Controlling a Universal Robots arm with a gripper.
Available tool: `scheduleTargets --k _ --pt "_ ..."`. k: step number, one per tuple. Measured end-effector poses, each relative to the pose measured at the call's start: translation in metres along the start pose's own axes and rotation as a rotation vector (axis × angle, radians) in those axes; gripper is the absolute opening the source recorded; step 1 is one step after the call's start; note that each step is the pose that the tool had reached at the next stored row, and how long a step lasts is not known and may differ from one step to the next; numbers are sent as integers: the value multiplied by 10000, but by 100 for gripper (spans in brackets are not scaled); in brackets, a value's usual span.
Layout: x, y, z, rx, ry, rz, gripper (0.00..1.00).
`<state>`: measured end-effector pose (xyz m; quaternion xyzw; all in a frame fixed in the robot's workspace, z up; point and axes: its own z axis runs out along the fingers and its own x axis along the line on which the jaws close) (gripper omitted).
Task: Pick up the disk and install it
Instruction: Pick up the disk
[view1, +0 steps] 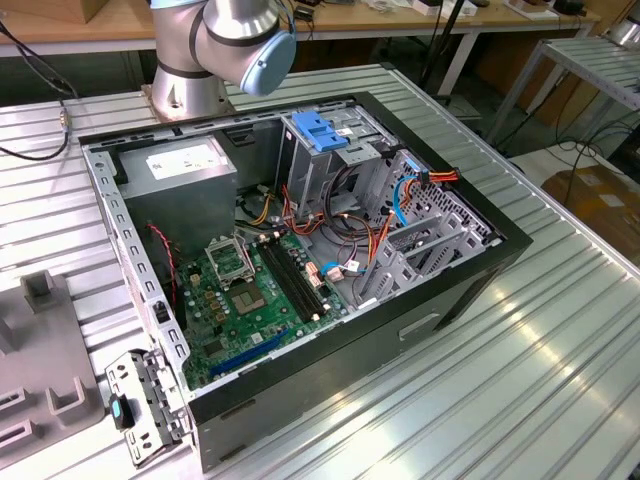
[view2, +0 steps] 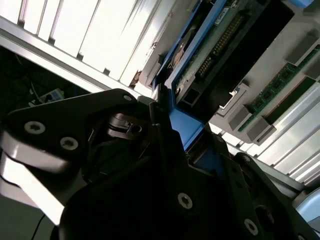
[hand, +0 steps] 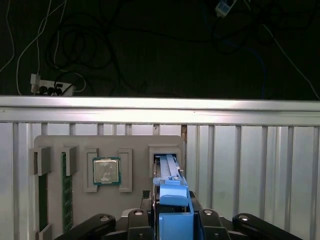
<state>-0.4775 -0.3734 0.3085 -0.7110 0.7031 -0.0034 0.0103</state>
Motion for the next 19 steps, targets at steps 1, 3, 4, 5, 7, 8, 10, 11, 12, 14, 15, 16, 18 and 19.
scheduleTargets --k 1,3,4,5,7,8,10,11,12,14,15,16,18,19 --pt "0 0 -13 1 -1 -1 37" --pt "-1 -1 -50 0 0 0 37" --pt "-1 -1 -73 1 0 0 37" --pt "-1 -2 -91 1 -1 0 37" --pt "-2 -3 -171 1 -1 0 37" --pt "-2 -4 -194 0 0 0 37" --pt "-2 -5 -250 0 0 0 37" --pt "-3 -5 -276 0 0 0 37" --pt "-3 -6 -307 0 0 0 37" --pt "-4 -7 -372 0 0 -1 37" --pt "-4 -8 -405 1 -1 0 37" --pt "-4 -8 -434 0 0 0 37" --pt "-5 -10 -484 1 -1 -1 37" --pt "-5 -10 -519 1 -1 0 37"
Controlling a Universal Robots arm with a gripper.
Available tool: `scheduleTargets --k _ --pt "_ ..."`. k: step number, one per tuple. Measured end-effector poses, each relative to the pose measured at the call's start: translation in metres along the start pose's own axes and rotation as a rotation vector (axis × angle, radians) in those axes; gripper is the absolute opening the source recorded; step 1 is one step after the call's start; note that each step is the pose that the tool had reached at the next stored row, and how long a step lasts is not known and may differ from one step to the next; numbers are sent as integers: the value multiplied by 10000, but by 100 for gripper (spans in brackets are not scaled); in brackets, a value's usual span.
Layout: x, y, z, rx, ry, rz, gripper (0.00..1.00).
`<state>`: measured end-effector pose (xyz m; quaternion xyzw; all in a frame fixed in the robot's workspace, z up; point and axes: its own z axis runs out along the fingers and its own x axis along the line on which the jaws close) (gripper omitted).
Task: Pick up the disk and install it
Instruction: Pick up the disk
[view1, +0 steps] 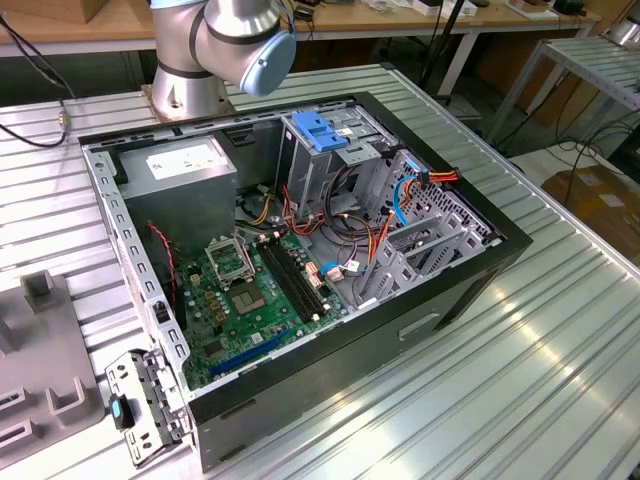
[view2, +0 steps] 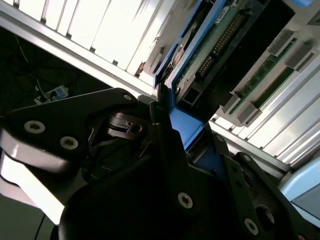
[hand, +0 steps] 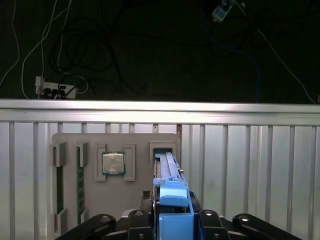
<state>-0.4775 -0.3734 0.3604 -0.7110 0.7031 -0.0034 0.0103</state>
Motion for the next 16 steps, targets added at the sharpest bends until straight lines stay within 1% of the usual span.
scheduleTargets --k 1,3,6,16 --pt "0 -1 -28 -1 0 -1 37" --pt "-1 -2 -103 0 0 -1 37" --pt "-2 -4 -186 0 0 -1 37" --pt "-4 -8 -392 0 0 0 37"
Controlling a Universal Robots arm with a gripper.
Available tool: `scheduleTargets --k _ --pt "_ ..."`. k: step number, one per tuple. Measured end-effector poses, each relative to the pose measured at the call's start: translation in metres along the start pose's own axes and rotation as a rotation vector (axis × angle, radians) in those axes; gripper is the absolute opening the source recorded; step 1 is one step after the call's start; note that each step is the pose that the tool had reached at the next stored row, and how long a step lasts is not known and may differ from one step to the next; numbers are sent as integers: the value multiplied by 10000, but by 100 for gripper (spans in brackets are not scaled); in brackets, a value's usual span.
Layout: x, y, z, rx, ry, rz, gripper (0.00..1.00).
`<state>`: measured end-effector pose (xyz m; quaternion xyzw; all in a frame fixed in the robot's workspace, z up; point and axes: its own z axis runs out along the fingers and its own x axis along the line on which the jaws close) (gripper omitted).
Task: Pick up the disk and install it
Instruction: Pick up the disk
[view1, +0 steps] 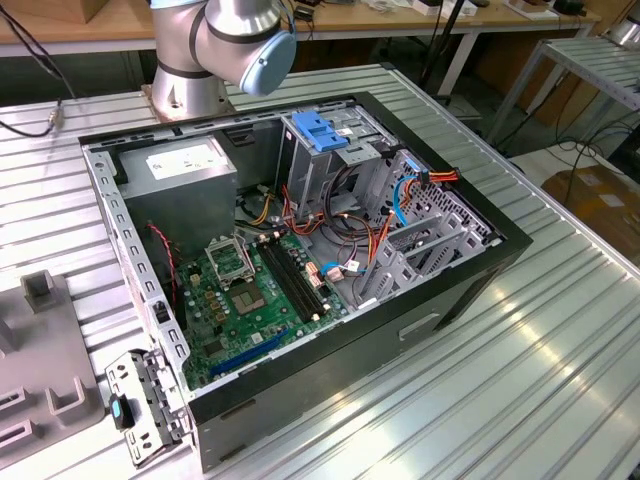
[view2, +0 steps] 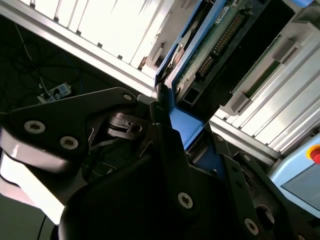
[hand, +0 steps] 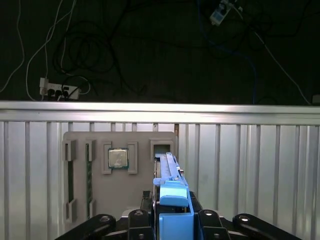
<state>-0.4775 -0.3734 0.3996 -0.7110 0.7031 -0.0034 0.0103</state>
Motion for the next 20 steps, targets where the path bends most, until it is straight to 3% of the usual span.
scheduleTargets --k 4,11,20 --pt "-1 -2 -94 0 0 0 37" --pt "-3 -7 -335 -9 -2 0 37" --pt "-7 -16 -718 -46 -15 0 37"
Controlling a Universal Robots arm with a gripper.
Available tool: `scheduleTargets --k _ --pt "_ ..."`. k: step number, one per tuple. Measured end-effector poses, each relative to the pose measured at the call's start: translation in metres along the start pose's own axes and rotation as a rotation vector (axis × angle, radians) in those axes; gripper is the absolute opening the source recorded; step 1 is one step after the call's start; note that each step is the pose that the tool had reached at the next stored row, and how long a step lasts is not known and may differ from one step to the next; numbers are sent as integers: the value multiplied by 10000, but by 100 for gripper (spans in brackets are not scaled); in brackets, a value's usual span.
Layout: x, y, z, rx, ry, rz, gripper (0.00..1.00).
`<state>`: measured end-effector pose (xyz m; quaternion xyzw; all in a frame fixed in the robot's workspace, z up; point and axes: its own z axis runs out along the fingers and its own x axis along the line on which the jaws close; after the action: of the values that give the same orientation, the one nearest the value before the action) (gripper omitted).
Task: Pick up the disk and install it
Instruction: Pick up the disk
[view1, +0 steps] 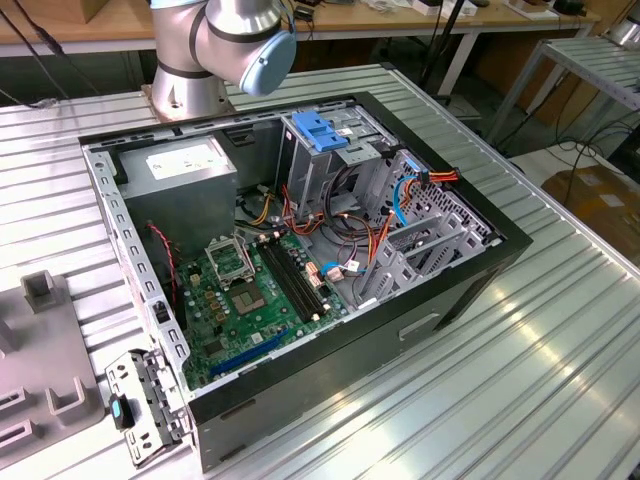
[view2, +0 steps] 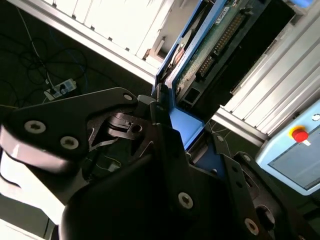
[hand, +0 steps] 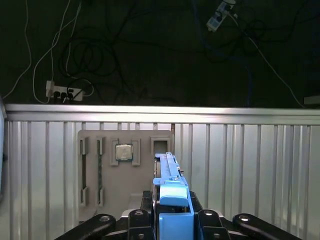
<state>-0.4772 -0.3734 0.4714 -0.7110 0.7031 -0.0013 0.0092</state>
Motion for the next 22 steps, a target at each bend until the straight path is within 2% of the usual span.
scheduleTargets --k 3,5,17,22 --pt "-1 -3 -102 -20 -17 1 37" --pt "-2 -4 -136 -29 -34 0 37" --pt "-1 -5 -135 -27 -47 1 37" --pt "1 -45 -135 -28 -47 0 37"
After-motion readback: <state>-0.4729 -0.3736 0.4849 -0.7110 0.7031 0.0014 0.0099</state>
